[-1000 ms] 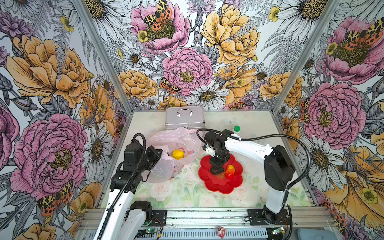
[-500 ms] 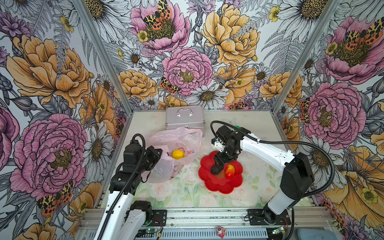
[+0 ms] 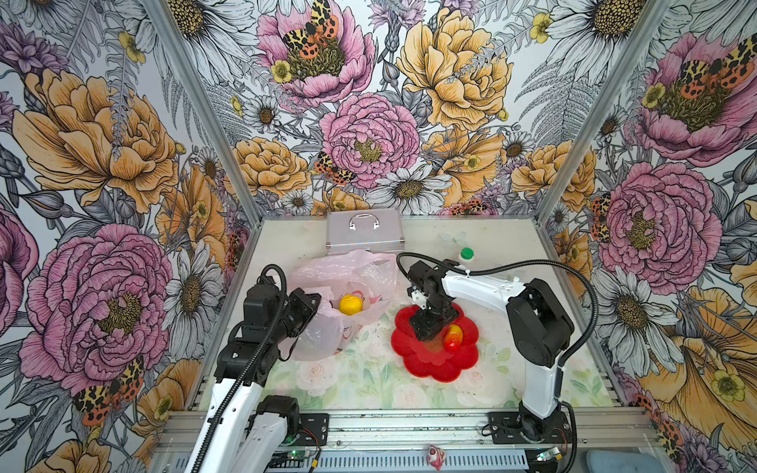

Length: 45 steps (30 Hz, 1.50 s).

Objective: Place the fruits into the plastic bag
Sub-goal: Pick up the fruit from the plate, then place the fruit in the plastic bag.

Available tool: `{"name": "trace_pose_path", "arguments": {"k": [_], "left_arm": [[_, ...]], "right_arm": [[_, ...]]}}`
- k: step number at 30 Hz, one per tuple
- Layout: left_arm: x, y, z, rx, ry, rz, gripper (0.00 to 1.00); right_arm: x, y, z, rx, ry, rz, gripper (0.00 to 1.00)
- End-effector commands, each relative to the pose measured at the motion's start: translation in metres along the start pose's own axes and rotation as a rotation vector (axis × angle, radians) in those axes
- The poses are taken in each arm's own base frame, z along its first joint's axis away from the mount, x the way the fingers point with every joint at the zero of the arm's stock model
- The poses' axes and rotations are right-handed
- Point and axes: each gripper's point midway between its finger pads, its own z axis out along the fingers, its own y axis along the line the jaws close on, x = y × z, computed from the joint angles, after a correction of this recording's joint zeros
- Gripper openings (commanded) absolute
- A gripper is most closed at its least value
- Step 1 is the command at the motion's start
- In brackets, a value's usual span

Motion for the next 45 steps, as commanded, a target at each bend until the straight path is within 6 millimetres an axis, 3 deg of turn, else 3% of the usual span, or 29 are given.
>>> {"name": "trace_pose_path", "arguments": {"k": [1, 7, 10, 14, 18, 23, 29, 33, 36, 43, 45], "left_arm": [[-0.004, -0.004, -0.001, 0.008, -0.022, -0.002, 0.00], [-0.005, -0.003, 0.002, -0.004, -0.018, 0.000, 0.00], [-0.006, -0.005, 0.003, -0.005, -0.014, 0.007, 0.00], [-0.005, -0.005, 0.004, -0.007, -0.011, 0.012, 0.00], [-0.005, -0.004, 0.004, -0.006, -0.006, 0.013, 0.00], [-0.003, -0.006, 0.005, -0.005, 0.005, 0.021, 0.00], [-0.003, -0.010, 0.005, 0.001, 0.009, 0.038, 0.00], [-0.001, -0.013, 0.005, 0.006, 0.012, 0.050, 0.00], [0.001, -0.014, 0.003, 0.008, 0.005, 0.054, 0.00], [0.001, -0.015, 0.001, 0.016, -0.002, 0.055, 0.00], [0.001, -0.014, 0.001, 0.012, -0.004, 0.054, 0.00]], "right_arm": [[-0.016, 0.005, 0.002, -0.010, -0.035, -0.002, 0.91], [-0.017, 0.005, -0.003, -0.006, -0.048, 0.007, 0.76], [-0.017, 0.004, -0.012, -0.012, -0.071, 0.022, 0.63], [-0.010, 0.007, -0.037, -0.058, -0.129, 0.052, 0.61], [-0.010, 0.018, -0.081, -0.212, -0.233, 0.121, 0.61], [-0.043, 0.044, -0.146, -0.464, -0.397, 0.206, 0.62], [-0.097, 0.071, -0.177, -0.618, -0.460, 0.225, 0.61], [-0.126, 0.101, -0.182, -0.652, -0.461, 0.166, 0.61], [-0.141, 0.127, -0.167, -0.683, -0.415, 0.131, 0.61], [-0.155, 0.184, -0.132, -0.743, -0.305, 0.073, 0.62], [-0.156, 0.192, -0.126, -0.751, -0.287, 0.067, 0.62]]}}
